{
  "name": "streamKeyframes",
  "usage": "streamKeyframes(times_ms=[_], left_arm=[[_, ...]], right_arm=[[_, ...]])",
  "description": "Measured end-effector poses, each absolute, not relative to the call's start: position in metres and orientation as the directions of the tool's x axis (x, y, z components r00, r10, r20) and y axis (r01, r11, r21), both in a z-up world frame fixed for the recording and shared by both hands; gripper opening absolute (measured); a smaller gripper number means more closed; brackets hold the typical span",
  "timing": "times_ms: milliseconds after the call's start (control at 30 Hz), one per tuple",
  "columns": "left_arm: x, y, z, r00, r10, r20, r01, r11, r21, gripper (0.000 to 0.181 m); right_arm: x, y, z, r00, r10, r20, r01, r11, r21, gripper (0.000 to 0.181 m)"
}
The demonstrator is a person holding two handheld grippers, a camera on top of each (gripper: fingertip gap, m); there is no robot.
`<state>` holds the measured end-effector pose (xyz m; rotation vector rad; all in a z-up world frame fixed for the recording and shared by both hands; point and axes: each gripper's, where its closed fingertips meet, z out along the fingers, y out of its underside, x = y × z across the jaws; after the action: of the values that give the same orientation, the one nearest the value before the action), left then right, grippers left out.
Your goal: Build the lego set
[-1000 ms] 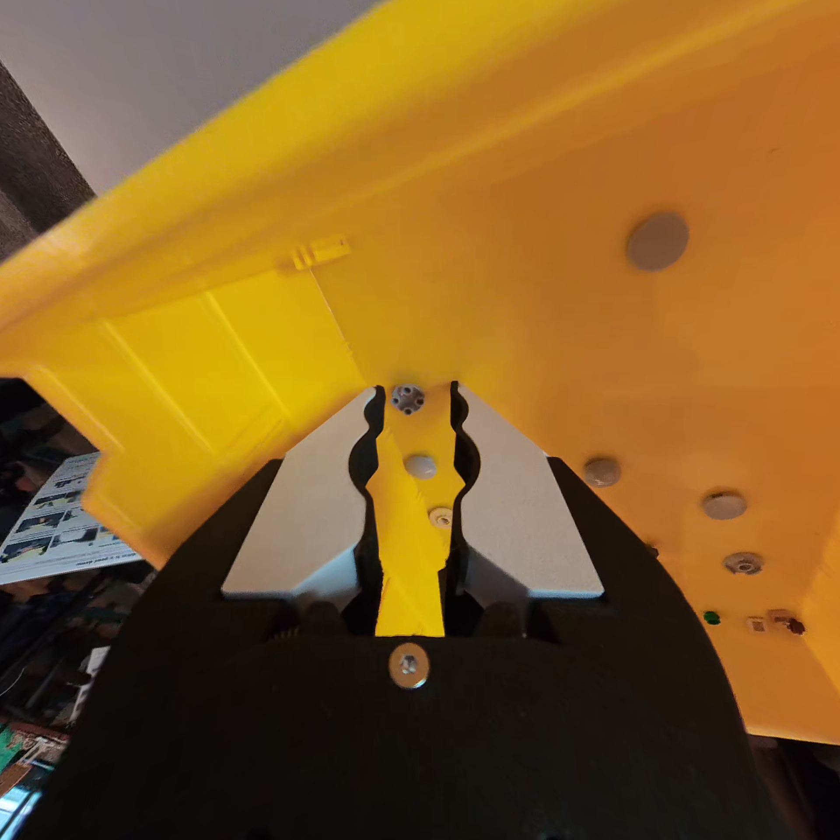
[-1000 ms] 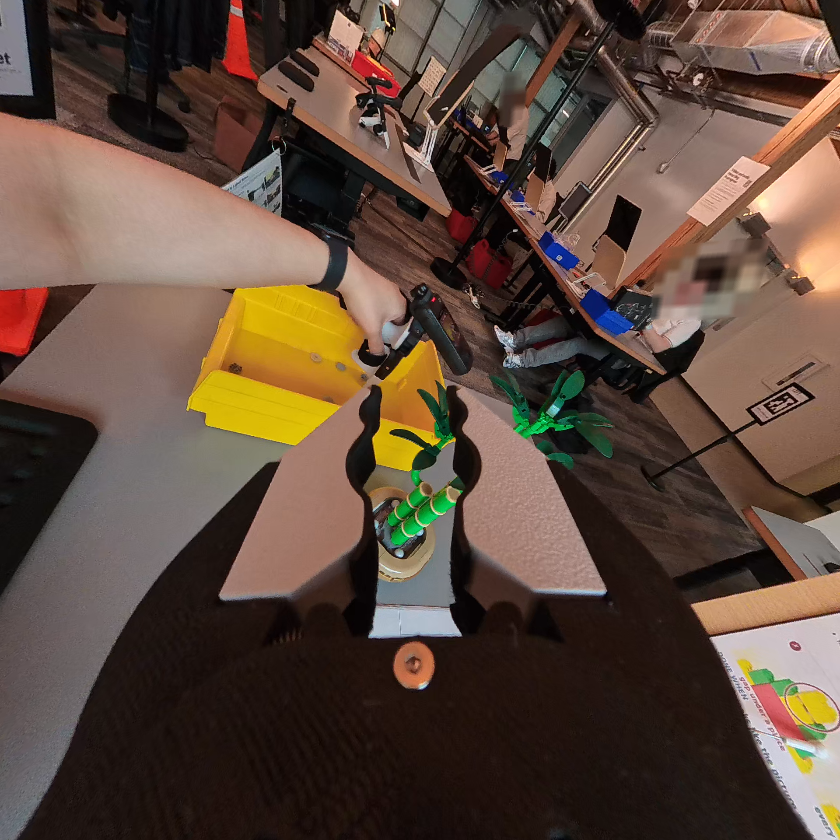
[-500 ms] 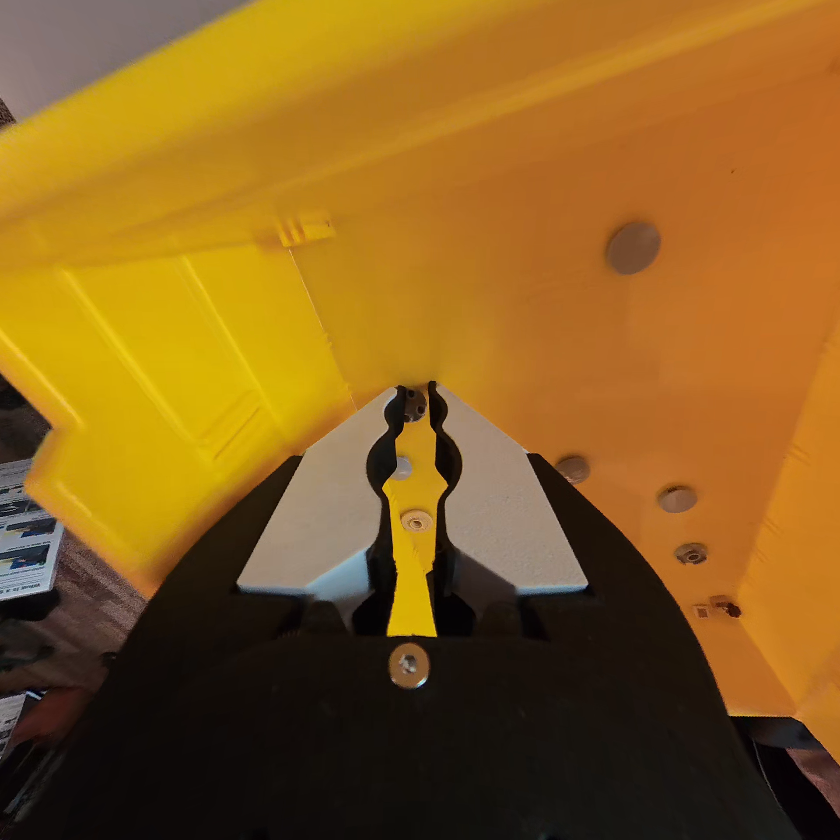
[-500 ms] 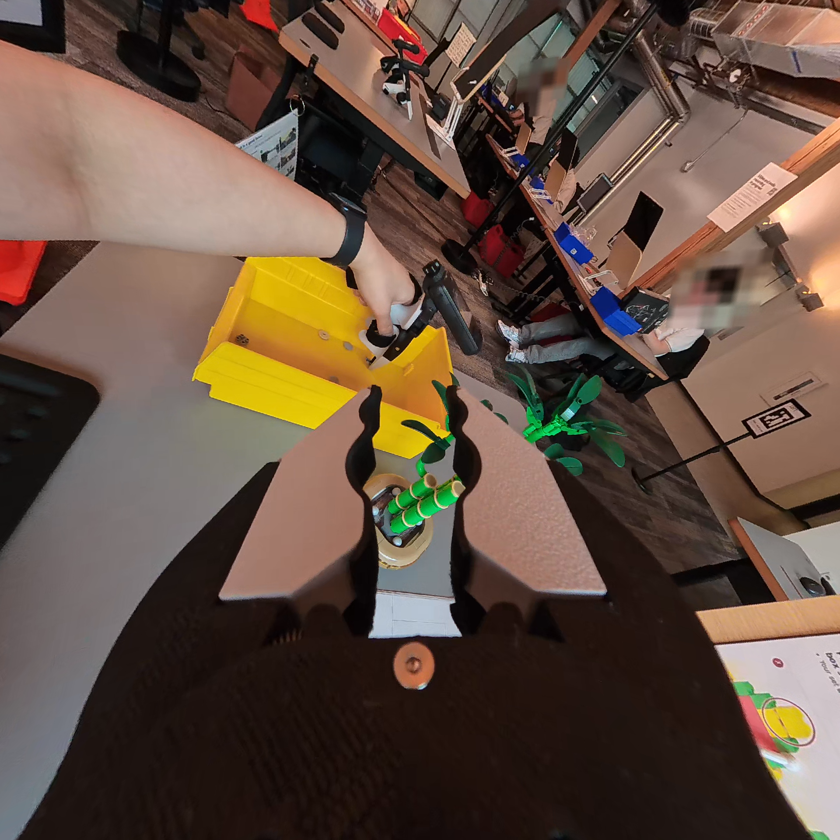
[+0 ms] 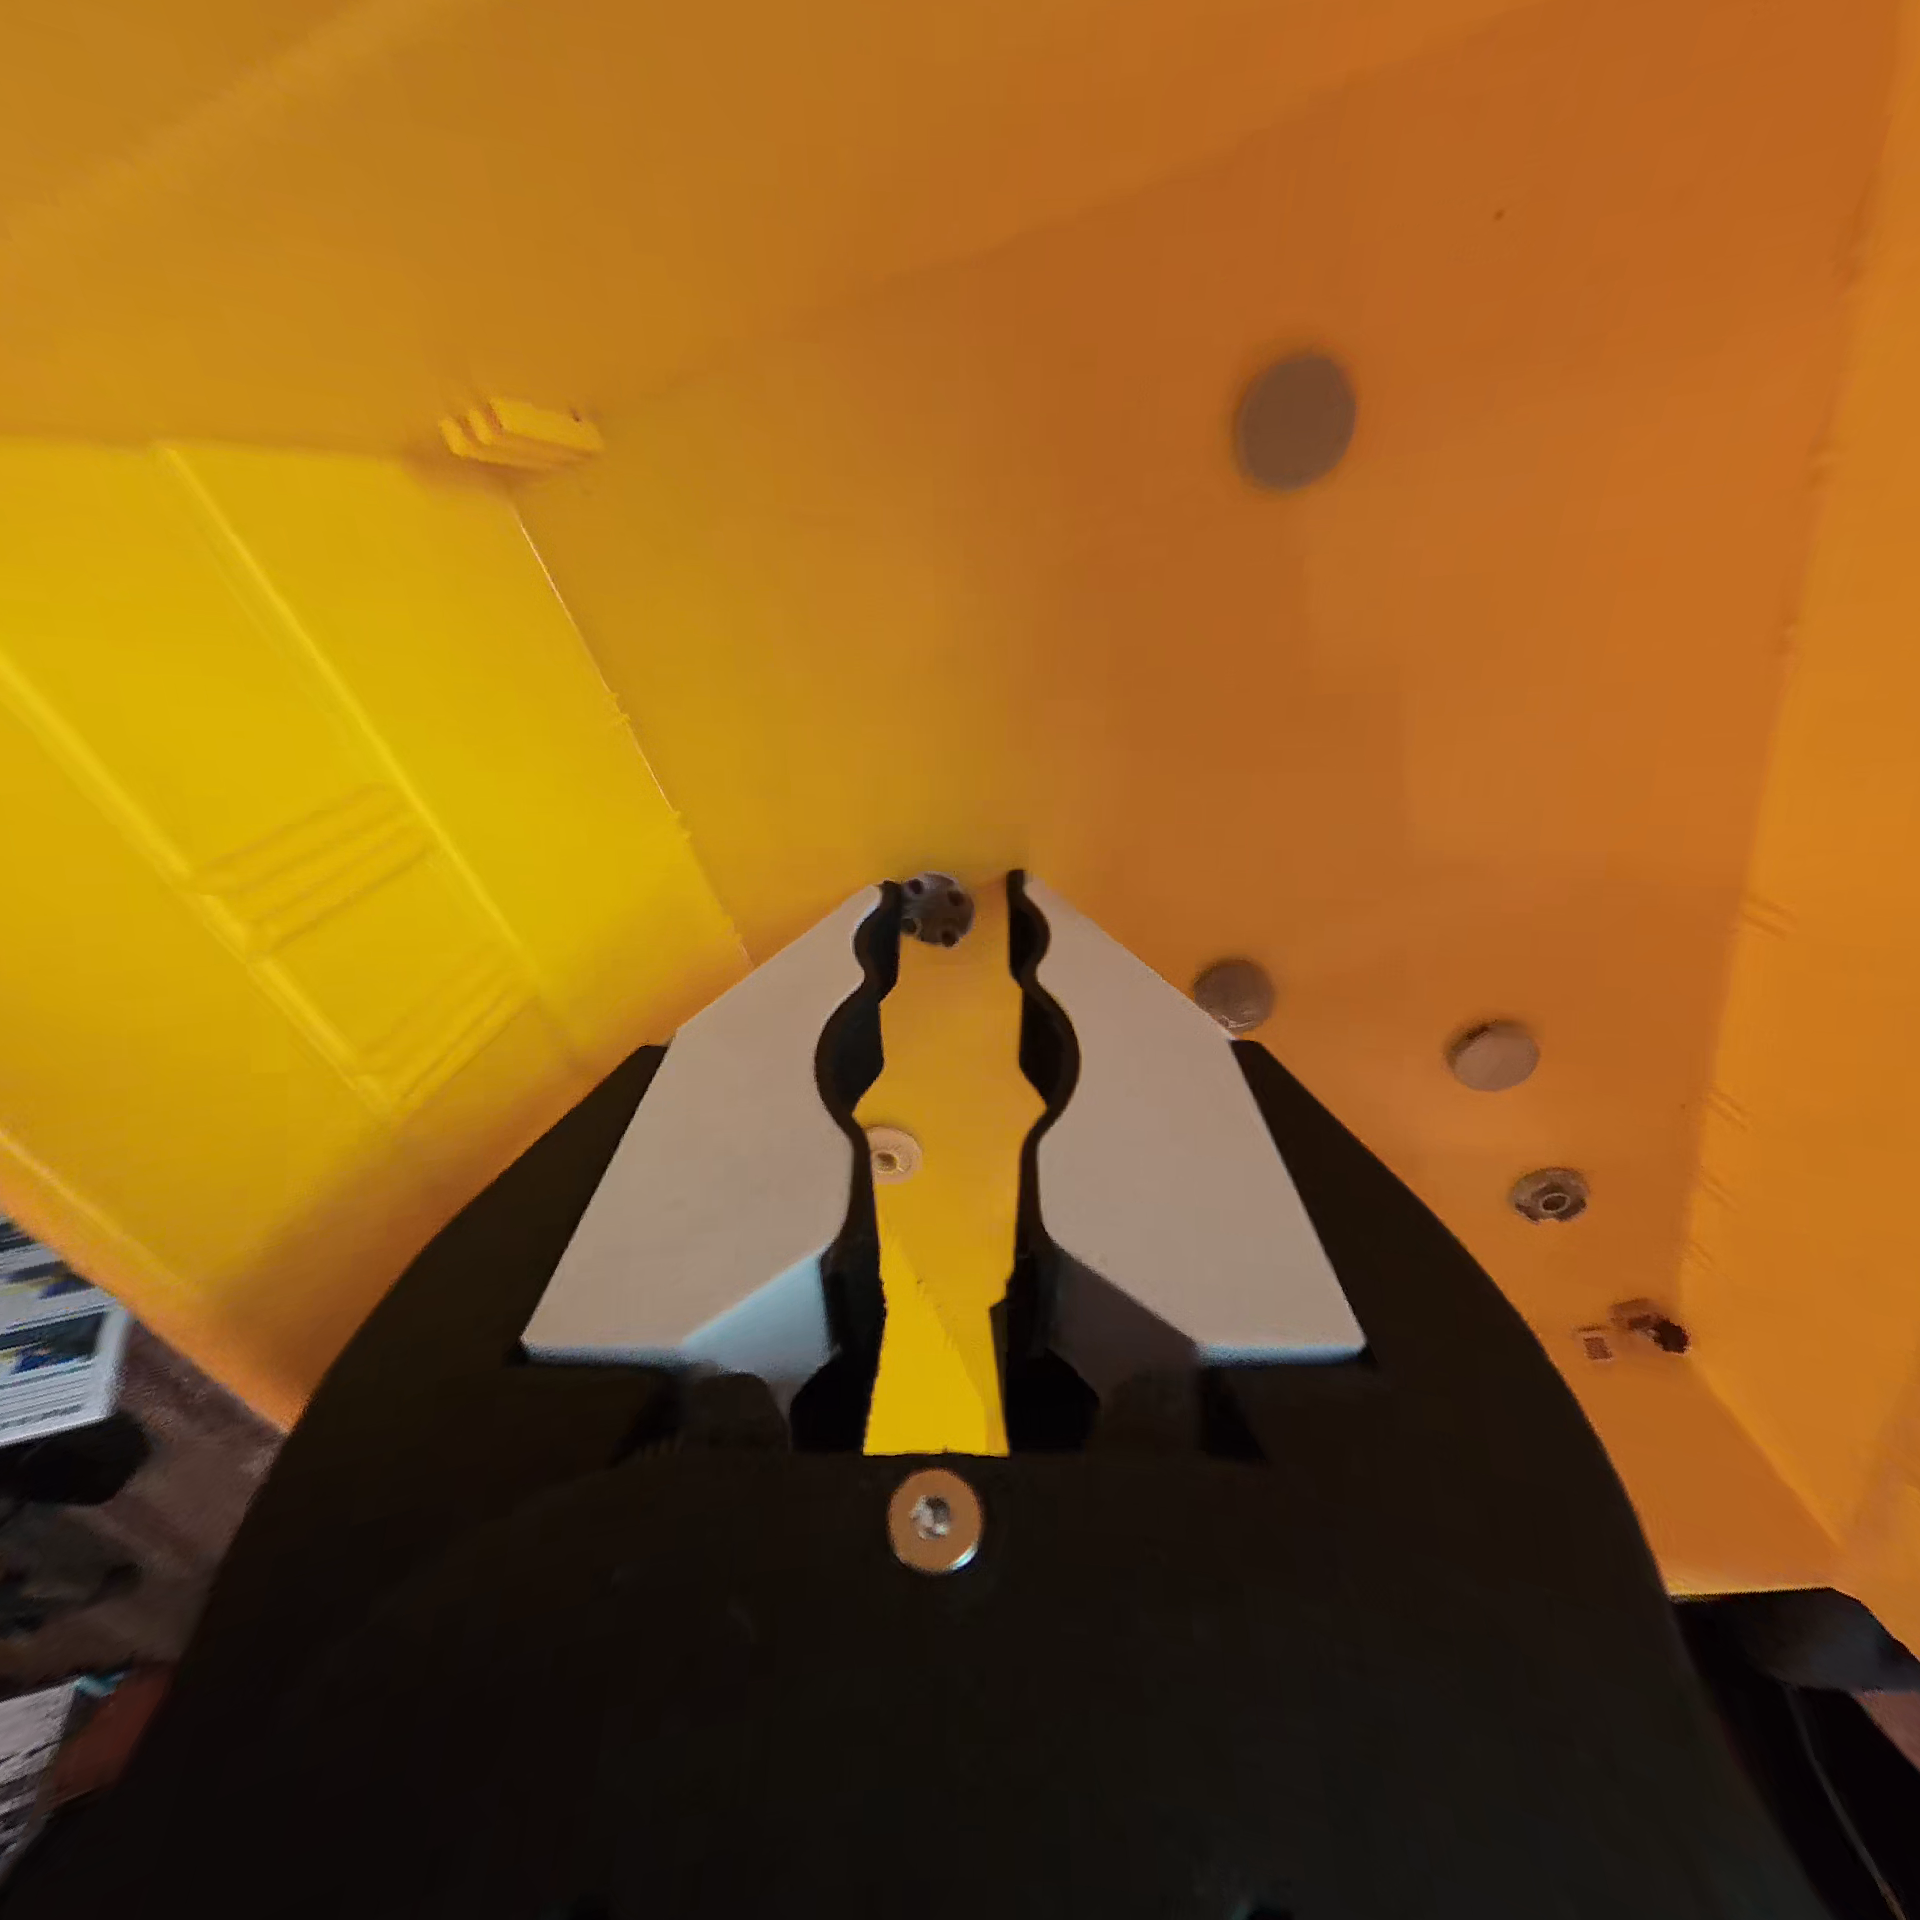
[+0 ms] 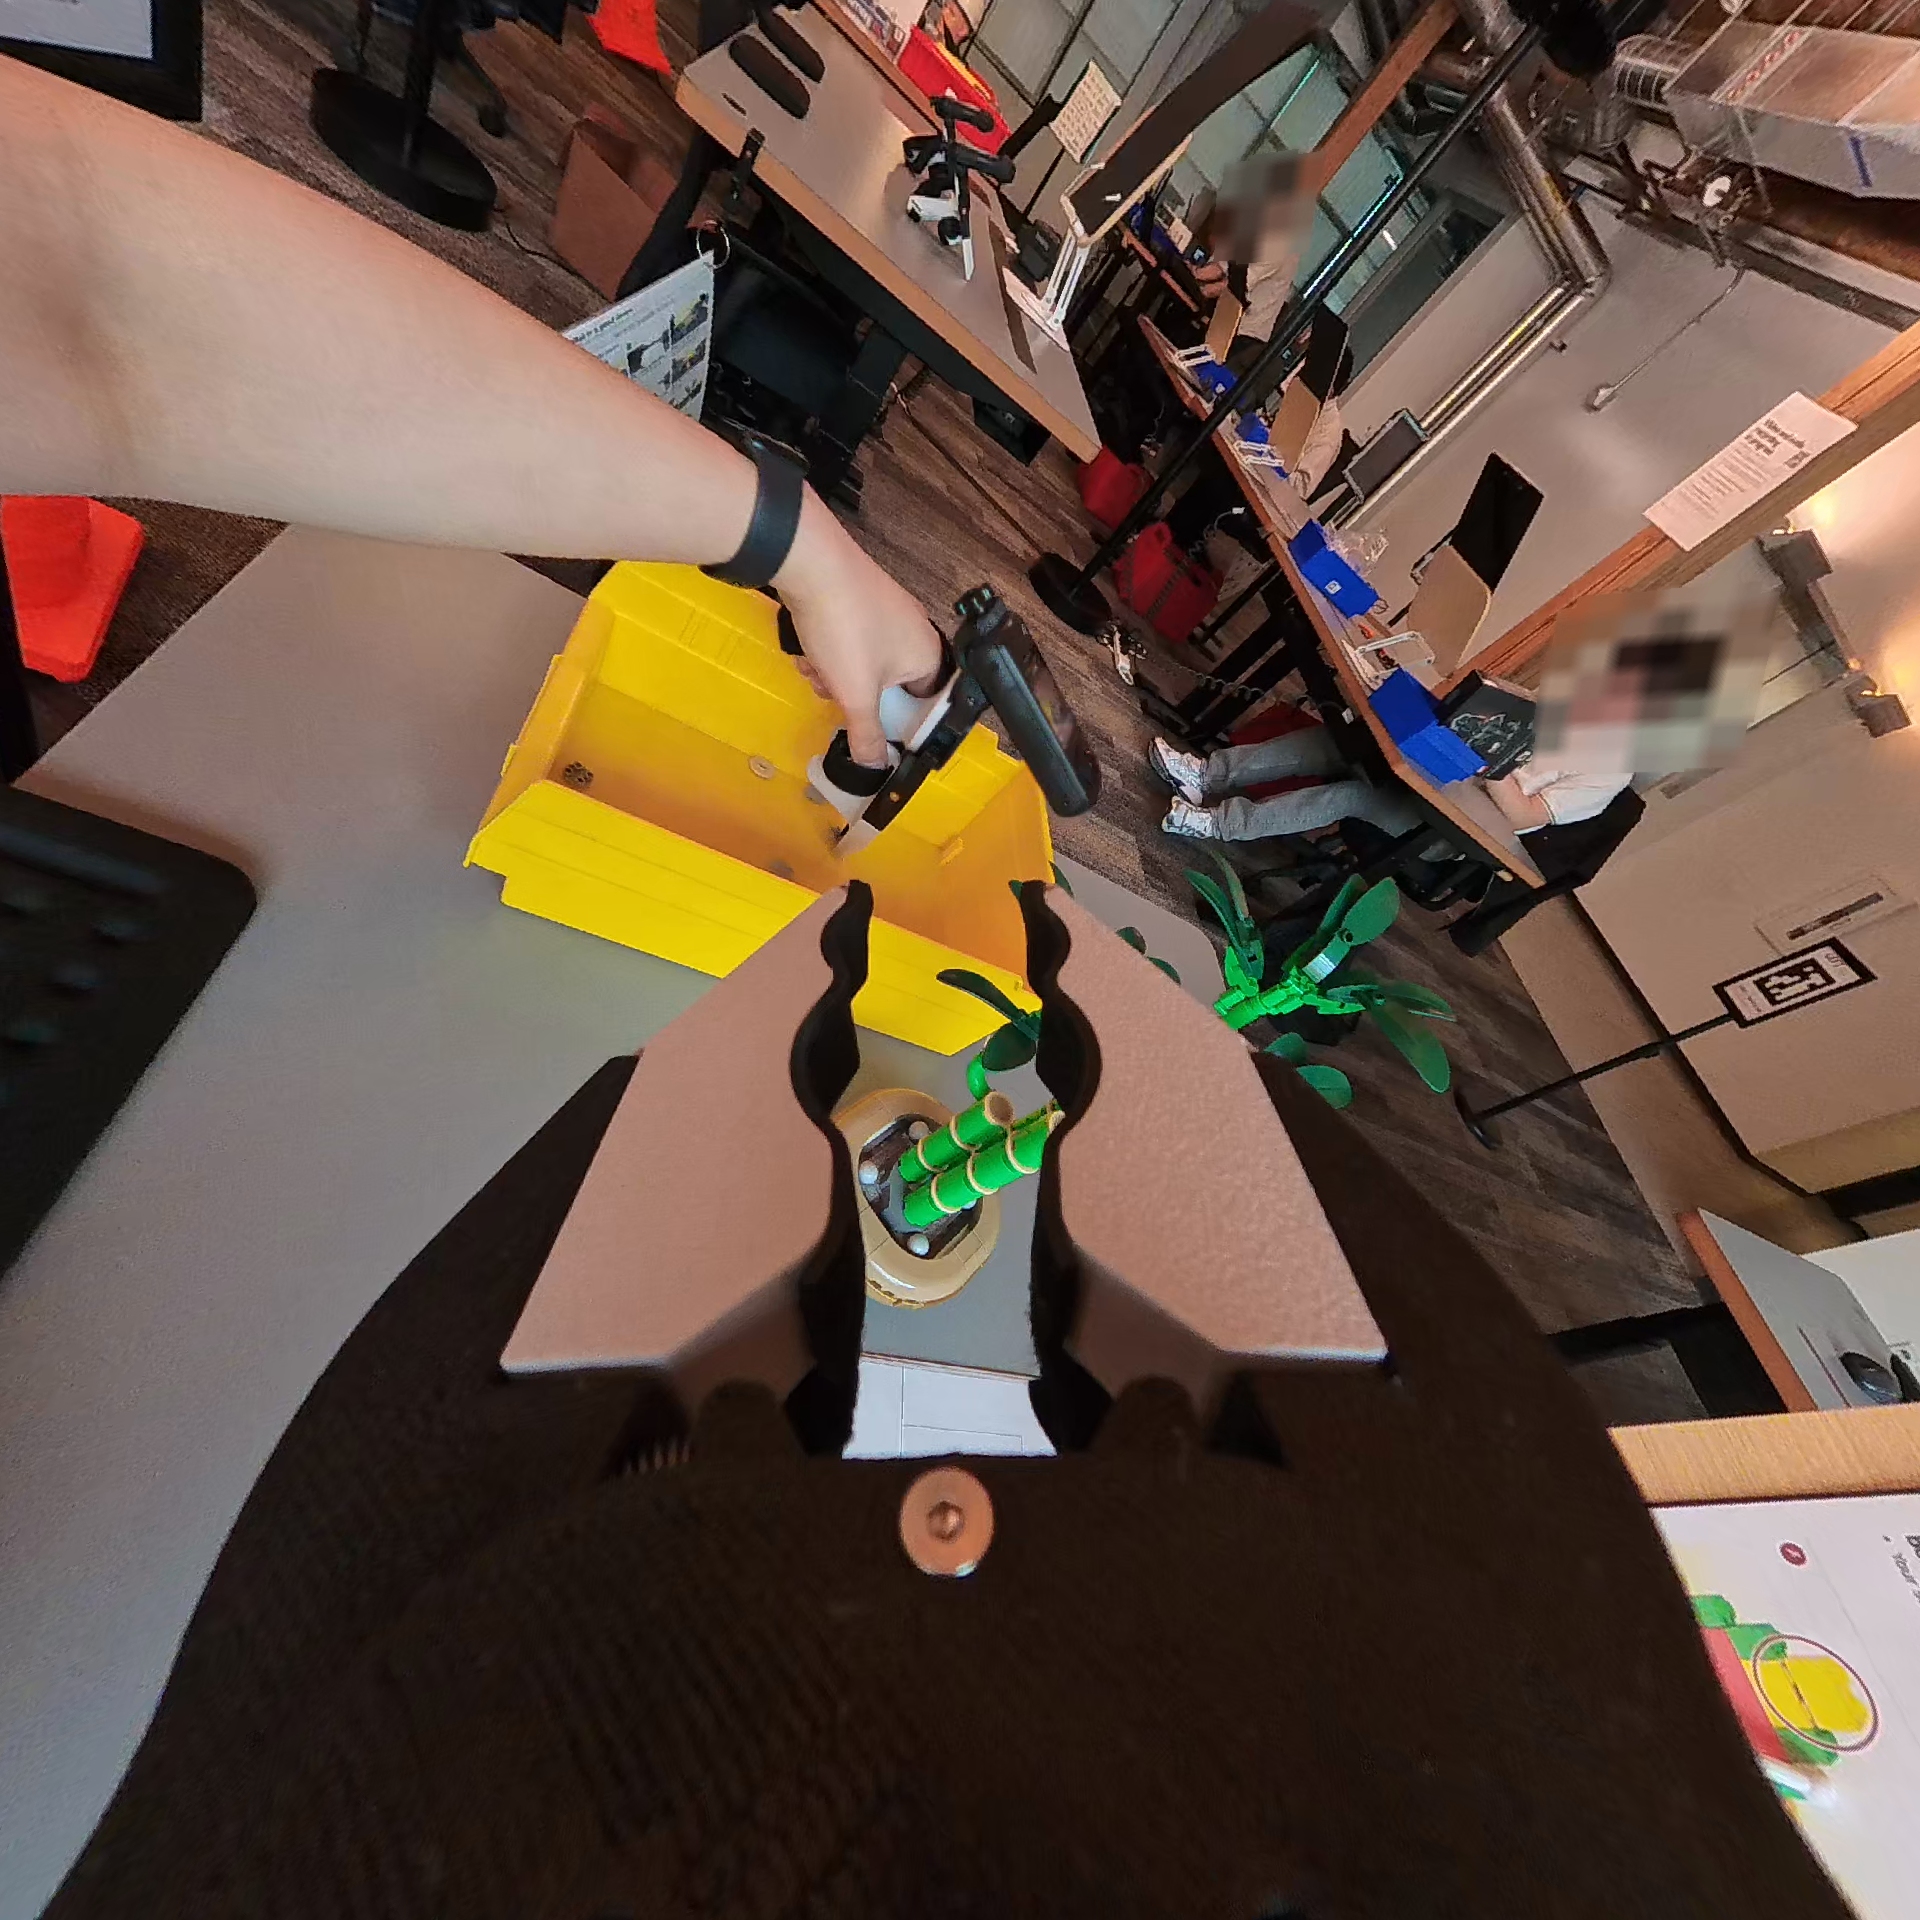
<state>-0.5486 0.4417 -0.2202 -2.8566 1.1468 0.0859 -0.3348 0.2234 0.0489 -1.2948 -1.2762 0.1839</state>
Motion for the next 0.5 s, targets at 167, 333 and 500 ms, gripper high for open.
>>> streamKeyframes(times_ms=[167,333,500], left_arm=[[-0.5541,0.4421,-0.2190,0.758,-0.650,-0.051,-0.652,-0.756,-0.062,0.028],[-0.5566,0.4424,-0.2201,0.753,-0.655,-0.059,-0.657,-0.751,-0.065,0.027],[-0.5531,0.4400,-0.2207,0.752,-0.658,-0.031,-0.658,-0.750,-0.068,0.016]], right_arm=[[-0.3350,0.2237,0.0476,0.372,0.721,0.584,0.524,0.356,-0.773,0.029],[-0.3369,0.2240,0.0452,0.364,0.726,0.584,0.528,0.356,-0.771,0.029],[-0.3378,0.2243,0.0412,0.352,0.731,0.584,0.540,0.351,-0.765,0.029]])
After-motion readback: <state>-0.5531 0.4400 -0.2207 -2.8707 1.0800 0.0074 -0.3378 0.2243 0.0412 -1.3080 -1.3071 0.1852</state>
